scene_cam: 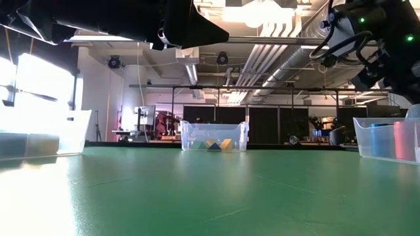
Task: Sort blocks by size
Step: Put the yellow cylindrical block into the right transparent bin, then return to Home Position
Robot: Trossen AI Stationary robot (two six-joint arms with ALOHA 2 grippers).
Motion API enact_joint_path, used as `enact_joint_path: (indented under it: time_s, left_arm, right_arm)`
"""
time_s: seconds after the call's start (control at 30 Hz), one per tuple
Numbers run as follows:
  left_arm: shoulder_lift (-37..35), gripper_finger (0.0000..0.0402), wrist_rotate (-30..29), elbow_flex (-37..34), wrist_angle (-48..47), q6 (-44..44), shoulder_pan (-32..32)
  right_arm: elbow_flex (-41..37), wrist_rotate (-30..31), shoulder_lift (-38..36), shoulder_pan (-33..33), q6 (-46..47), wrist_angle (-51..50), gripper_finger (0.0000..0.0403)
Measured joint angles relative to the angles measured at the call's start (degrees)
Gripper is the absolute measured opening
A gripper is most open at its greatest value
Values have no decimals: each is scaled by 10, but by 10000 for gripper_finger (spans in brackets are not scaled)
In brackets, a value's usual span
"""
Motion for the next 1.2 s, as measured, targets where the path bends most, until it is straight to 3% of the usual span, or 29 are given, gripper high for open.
enact_joint_path:
  time_s: [0.23, 0.43, 0.53, 0.73, 1.0, 1.1, 1.2]
  left_arm:
    - [0, 213, 0, 0, 0, 0, 0]
    - [0, 213, 0, 0, 2, -53, 4]
    - [0, 213, 28, 0, 1, -98, 14]
    - [0, 213, 216, 0, 2, -178, 64]
    - [-4, 213, 280, 0, 60, -204, 136]
    - [-34, 213, 307, 0, 36, -227, 159]
    - [-91, 213, 331, 0, -77, -245, 184]
  right_arm:
    - [41, 46, -4, 2, -3, -44, 200]
    - [67, 180, -47, 33, -31, 29, 200]
    - [53, 232, -75, 51, -44, 121, 200]
    - [-23, 276, -114, 97, -79, 372, 200]
    - [-210, 327, -124, 137, -244, 940, 200]
    - [-245, 327, -159, 120, -283, 983, 200]
    - [-265, 321, -223, 96, -269, 973, 199]
